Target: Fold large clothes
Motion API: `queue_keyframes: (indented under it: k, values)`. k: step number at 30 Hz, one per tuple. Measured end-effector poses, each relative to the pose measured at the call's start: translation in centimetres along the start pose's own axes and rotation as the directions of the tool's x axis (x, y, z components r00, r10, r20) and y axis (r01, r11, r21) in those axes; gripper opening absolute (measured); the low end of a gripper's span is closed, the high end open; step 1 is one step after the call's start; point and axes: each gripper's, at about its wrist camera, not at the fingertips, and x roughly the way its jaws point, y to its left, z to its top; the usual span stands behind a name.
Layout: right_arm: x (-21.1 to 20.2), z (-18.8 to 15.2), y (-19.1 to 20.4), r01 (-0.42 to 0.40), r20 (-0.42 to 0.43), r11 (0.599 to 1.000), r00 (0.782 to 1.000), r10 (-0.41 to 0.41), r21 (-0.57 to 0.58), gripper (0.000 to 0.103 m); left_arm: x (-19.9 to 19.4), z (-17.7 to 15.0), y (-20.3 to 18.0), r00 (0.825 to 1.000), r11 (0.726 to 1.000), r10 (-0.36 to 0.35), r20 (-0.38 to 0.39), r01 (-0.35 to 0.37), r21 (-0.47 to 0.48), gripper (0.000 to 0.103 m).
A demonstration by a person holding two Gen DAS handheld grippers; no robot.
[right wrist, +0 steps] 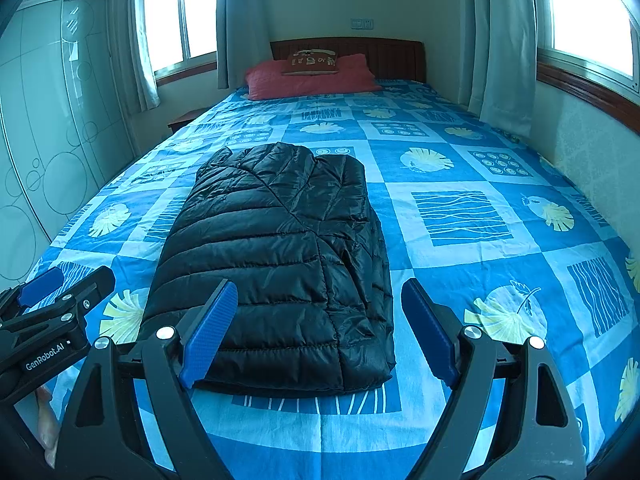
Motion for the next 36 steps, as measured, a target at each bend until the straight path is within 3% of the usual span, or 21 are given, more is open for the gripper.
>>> queue_keyframes:
  k: [9,12,16,20,24,28,31,36]
  values:
    - [-0.1,0.1,0.2,0.0,0.002,1.0,1.0,0.0,-0.001,0.084,-0.2,0.0,-0.2,1.0,1.0,0.005,0.002,-0.005,0.003,0.088]
    - [0.0,0.0,0.1,0.0,0.001,1.0,1.0,0.0,-0.001,0.084,-0.1,0.1,-0.2,0.999,0.999,0.039,-0.007,-0.039,0.004,0.088]
    - [0.0,0.0,0.1,0.0,0.002,1.0,1.0,0.0,-0.001,0.084,-0.4,0.2,0.0,0.998,0.999,0.05,0.029,-0.051,0.013,0.088]
    - [0.0,0.1,0.2,0.0,0.001,1.0,1.0,0.0,-0.001,0.084,-0.3,0.3,0.2,1.0,1.0,0.011,0.027,-0.011,0.006,0.088]
    - [0.1,0.1,0.2,-0.003,-0.002,1.0,1.0,0.003,0.0,0.084,0.0,0.1,0.5,0.999,0.999,0.032,0.018,-0.031,-0.021,0.088]
    - [0.3,0.0,0.1,-0.007,-0.004,1.0,1.0,0.007,-0.002,0.084,0.2,0.1,0.7,0.999,0.999,-0.018,0.035,0.019,-0.034,0.088]
    - [0.5,-0.1,-0.3,-0.002,-0.002,1.0,1.0,0.002,0.003,0.084,0.9,0.1,1.2,0.999,0.999,0.032,0.039,-0.031,-0.04,0.088]
    - [2.1,0.0,-4.1,0.071,-0.001,0.996,0.997,-0.071,0.052,0.091,4.6,-0.2,5.1,0.994,0.99,0.092,-0.062,-0.097,-0.1,0.088]
